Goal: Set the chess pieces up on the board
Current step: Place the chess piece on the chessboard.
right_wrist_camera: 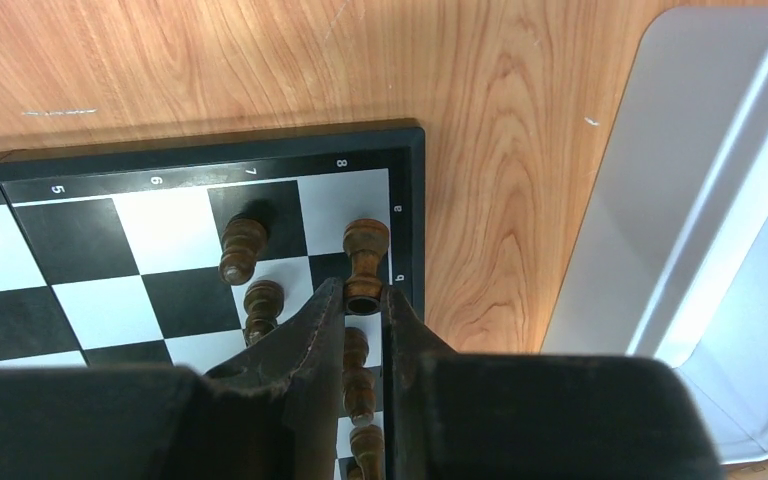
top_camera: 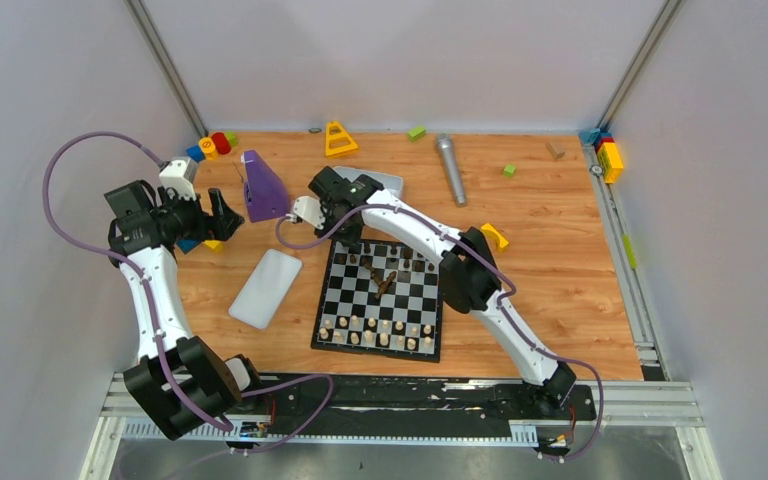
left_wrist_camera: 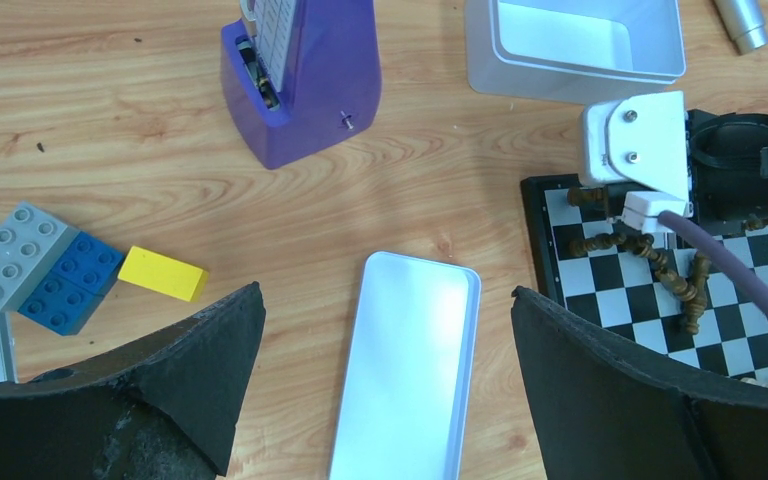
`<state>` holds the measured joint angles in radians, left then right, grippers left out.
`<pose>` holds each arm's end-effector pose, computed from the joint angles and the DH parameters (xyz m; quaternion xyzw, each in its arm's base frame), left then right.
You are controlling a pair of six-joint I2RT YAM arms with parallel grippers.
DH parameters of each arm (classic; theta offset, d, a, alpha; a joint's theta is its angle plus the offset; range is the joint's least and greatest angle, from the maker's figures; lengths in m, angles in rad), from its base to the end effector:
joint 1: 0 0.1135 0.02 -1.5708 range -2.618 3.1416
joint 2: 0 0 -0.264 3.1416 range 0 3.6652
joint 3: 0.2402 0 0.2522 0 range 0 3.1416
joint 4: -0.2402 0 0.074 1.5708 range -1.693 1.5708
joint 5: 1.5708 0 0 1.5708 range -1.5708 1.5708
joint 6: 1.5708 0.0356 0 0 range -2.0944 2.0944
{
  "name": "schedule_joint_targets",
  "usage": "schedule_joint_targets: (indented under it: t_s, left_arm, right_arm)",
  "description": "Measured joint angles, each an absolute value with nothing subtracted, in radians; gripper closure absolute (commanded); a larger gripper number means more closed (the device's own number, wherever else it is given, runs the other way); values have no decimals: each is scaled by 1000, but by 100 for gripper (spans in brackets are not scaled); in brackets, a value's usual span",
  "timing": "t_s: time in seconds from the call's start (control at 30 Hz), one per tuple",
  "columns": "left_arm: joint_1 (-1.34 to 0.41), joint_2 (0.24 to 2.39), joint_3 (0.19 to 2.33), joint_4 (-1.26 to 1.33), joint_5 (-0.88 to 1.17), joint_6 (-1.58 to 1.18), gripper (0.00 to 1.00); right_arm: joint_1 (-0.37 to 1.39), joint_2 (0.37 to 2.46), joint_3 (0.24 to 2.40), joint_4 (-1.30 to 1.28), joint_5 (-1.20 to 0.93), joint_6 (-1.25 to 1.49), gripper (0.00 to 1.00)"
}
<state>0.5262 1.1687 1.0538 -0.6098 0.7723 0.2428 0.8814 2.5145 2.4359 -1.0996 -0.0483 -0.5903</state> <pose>0.2212 0.0998 0.3220 0.0338 0.8581 -0.1757 0.4814 0.3324 0.4059 0.2078 -0.6616 0.7237 0.0517 0.1895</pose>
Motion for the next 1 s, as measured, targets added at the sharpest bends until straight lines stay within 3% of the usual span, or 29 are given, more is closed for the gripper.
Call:
schedule_joint_targets:
  t_s: [0.63,1.0]
  left_arm:
    - [526,1169,1054,-609,772,249,0]
    - [526,1169,1054,-609,772,250,0]
  right_arm:
    - [914,2531,2438,-1090,0,-650,87]
    - [919,2533,2438,-1088,26,-658,67]
